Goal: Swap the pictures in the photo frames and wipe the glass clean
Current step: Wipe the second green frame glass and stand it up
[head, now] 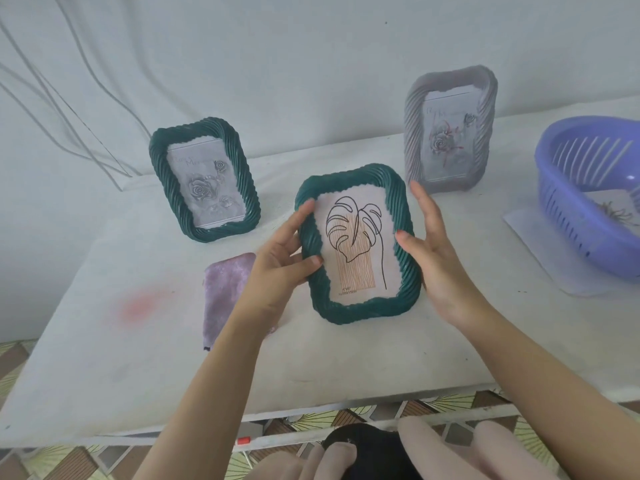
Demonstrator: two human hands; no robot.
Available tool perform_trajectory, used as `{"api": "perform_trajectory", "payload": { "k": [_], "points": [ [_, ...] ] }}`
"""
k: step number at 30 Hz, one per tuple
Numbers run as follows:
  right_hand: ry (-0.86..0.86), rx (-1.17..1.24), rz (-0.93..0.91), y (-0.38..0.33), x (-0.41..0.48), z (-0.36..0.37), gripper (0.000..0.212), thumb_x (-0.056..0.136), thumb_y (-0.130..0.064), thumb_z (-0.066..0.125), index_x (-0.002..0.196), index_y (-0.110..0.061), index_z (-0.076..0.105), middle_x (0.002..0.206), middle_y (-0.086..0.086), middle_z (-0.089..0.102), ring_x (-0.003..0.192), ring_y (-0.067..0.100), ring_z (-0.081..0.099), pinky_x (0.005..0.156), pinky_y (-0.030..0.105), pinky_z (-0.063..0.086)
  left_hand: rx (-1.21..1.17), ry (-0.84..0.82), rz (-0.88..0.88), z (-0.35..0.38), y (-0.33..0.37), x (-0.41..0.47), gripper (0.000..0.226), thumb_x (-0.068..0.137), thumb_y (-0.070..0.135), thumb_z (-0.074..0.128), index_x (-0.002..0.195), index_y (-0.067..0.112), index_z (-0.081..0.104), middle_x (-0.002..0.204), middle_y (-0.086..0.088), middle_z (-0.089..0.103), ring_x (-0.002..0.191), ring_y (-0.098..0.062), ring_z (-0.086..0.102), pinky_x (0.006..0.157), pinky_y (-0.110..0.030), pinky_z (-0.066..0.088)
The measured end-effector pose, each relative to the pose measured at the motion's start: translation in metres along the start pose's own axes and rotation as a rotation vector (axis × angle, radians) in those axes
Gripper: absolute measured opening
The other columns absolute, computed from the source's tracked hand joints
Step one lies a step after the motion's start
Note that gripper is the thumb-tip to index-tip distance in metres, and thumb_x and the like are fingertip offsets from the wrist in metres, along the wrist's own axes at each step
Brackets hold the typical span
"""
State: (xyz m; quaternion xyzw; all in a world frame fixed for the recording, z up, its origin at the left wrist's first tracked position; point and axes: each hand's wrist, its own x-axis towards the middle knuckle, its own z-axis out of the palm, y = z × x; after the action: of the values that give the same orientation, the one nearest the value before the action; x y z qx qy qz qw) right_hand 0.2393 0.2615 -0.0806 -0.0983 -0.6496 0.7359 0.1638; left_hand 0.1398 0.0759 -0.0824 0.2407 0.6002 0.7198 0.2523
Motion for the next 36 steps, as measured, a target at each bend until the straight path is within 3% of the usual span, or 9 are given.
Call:
{"api": "perform_trajectory", "payload": {
  "k": [2, 4, 7, 12, 14, 18, 26, 31, 36],
  "points": [
    [-0.01, -0.008, -0.024, -0.003, 0.005, 0.003, 0.058, 0.096, -0.003, 0.038, 0.141, -0.034, 0.02, 0.103, -0.051, 0.049, 0.098, -0.019, 0.054, 0.083, 0.012, 0.046, 0.006, -0.019, 0.013, -0.002, 0.004, 0.004, 0.077, 0.078, -0.006, 0.052, 0.138, 0.04, 0.035, 0.123, 0.003, 0.061, 0.098, -0.011, 0.06, 0.077, -0.026, 0.052],
    [-0.026, -0.008, -0.033, -0.002, 0.012, 0.001, 0.057, 0.096, -0.01, 0.043, 0.138, -0.045, 0.024, 0.121, -0.049, 0.037, 0.118, -0.015, 0.044, 0.103, 0.028, 0.041, 0.035, -0.025, 0.016, -0.004, 0.008, 0.009, 0.079, 0.078, -0.005, 0.052, 0.14, 0.041, 0.032, 0.124, 0.005, 0.061, 0.101, -0.012, 0.058, 0.078, -0.027, 0.052],
    [-0.074, 0.001, -0.043, -0.004, 0.027, -0.003, 0.053, 0.088, -0.025, 0.048, 0.125, -0.059, 0.03, 0.127, -0.05, 0.03, 0.131, -0.004, 0.035, 0.111, 0.04, 0.033, 0.063, -0.021, 0.018, -0.009, 0.013, 0.016, 0.08, 0.078, -0.003, 0.052, 0.139, 0.043, 0.031, 0.121, 0.008, 0.062, 0.099, -0.012, 0.058, 0.08, -0.029, 0.053],
    [-0.128, -0.007, -0.114, -0.014, 0.056, -0.003, 0.051, 0.085, -0.035, 0.052, 0.127, -0.059, 0.034, 0.151, -0.021, 0.024, 0.138, 0.008, 0.028, 0.113, 0.051, 0.025, 0.131, -0.063, 0.032, -0.017, 0.024, 0.032, 0.083, 0.078, -0.003, 0.053, 0.138, 0.048, 0.027, 0.118, 0.008, 0.063, 0.091, -0.018, 0.054, 0.087, -0.042, 0.048],
    [-0.143, -0.03, -0.133, -0.019, 0.069, -0.002, 0.052, 0.085, -0.035, 0.052, 0.129, -0.055, 0.035, 0.152, -0.015, 0.025, 0.14, 0.01, 0.025, 0.114, 0.051, 0.022, 0.144, -0.07, 0.053, -0.019, 0.03, 0.04, 0.084, 0.079, -0.004, 0.052, 0.136, 0.051, 0.027, 0.119, 0.007, 0.062, 0.093, -0.019, 0.054, 0.089, -0.043, 0.046],
    [-0.179, 0.014, -0.121, -0.026, 0.098, 0.002, 0.049, 0.09, -0.02, 0.044, 0.131, -0.045, 0.035, 0.145, -0.015, 0.037, 0.133, 0.007, 0.038, 0.113, 0.045, 0.028, 0.186, -0.048, 0.105, -0.024, 0.038, 0.063, 0.085, 0.079, -0.008, 0.048, 0.135, 0.052, 0.024, 0.129, 0.002, 0.056, 0.103, -0.016, 0.054, 0.091, -0.033, 0.048],
    [-0.153, -0.03, -0.146, -0.02, 0.164, 0.004, 0.04, 0.09, -0.03, 0.045, 0.124, -0.051, 0.045, 0.148, -0.008, 0.036, 0.138, 0.014, 0.03, 0.116, 0.049, 0.019, 0.217, 0.07, 0.11, -0.03, 0.033, 0.123, 0.093, 0.082, -0.025, 0.036, 0.135, 0.049, 0.017, 0.148, 0.0, 0.036, 0.128, -0.015, 0.043, 0.106, -0.033, 0.038],
    [-0.112, -0.023, -0.184, -0.008, 0.192, 0.004, 0.038, 0.092, -0.029, 0.042, 0.126, -0.047, 0.045, 0.147, -0.006, 0.037, 0.138, 0.013, 0.029, 0.116, 0.048, 0.017, 0.205, 0.147, 0.097, -0.033, 0.026, 0.152, 0.094, 0.08, -0.028, 0.033, 0.133, 0.05, 0.021, 0.144, 0.002, 0.042, 0.12, -0.002, 0.048, 0.096, -0.019, 0.043],
    [-0.076, -0.031, -0.197, 0.004, 0.203, 0.003, 0.038, 0.093, -0.029, 0.04, 0.125, -0.049, 0.044, 0.148, -0.009, 0.035, 0.139, 0.01, 0.027, 0.116, 0.048, 0.017, 0.198, 0.163, 0.083, -0.038, 0.019, 0.164, 0.095, 0.08, -0.028, 0.034, 0.133, 0.05, 0.024, 0.139, 0.009, 0.046, 0.121, -0.002, 0.049, 0.094, -0.021, 0.043]
  ]
}}
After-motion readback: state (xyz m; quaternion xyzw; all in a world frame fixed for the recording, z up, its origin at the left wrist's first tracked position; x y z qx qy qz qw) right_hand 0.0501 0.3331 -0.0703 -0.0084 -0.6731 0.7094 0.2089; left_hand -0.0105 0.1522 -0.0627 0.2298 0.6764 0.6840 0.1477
